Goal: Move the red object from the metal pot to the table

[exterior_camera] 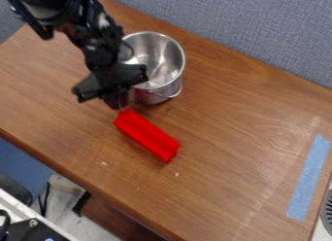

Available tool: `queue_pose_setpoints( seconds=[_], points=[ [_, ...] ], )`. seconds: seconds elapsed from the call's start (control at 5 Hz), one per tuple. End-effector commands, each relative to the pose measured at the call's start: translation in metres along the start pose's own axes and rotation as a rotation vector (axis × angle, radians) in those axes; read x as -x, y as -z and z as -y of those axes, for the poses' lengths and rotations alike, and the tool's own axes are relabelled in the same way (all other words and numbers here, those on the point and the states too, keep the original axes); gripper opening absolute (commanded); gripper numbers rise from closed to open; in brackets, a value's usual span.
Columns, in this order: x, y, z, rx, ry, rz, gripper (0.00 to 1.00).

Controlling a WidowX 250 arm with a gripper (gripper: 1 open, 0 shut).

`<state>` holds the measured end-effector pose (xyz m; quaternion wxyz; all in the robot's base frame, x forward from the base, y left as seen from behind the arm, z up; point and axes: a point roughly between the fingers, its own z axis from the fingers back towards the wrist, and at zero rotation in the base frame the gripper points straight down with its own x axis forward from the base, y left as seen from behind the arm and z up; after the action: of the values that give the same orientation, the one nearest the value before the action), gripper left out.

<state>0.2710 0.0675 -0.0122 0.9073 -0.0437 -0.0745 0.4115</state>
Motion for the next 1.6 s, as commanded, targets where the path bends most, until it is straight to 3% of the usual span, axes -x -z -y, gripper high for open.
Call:
queue_pose_setpoints(
  seconds=[0.0,0.2,0.4,0.6,0.8,1.0,1.2,1.4],
  points=[
    [-0.034,-0.065,-0.021,0.058,0.079,0.077,0.0],
    [-0.045,-0.106,-0.047,0.093,0.065,0.069,0.0],
    [-0.064,-0.072,-0.025,0.111,0.142,0.077,0.0],
    [-0.053,-0.087,-0.032,0.107,0.135,0.067,1.0],
    [-0.05,-0.099,-0.053,0.119,0.238,0.036,1.0],
    [-0.033,-0.111,-0.06,0.091,0.282,0.008,1.0],
    [-0.029,-0.122,-0.08,0.092,0.387,-0.022,1.0],
    [-0.031,-0.117,-0.048,0.069,0.316,-0.041,1.0]
  ],
)
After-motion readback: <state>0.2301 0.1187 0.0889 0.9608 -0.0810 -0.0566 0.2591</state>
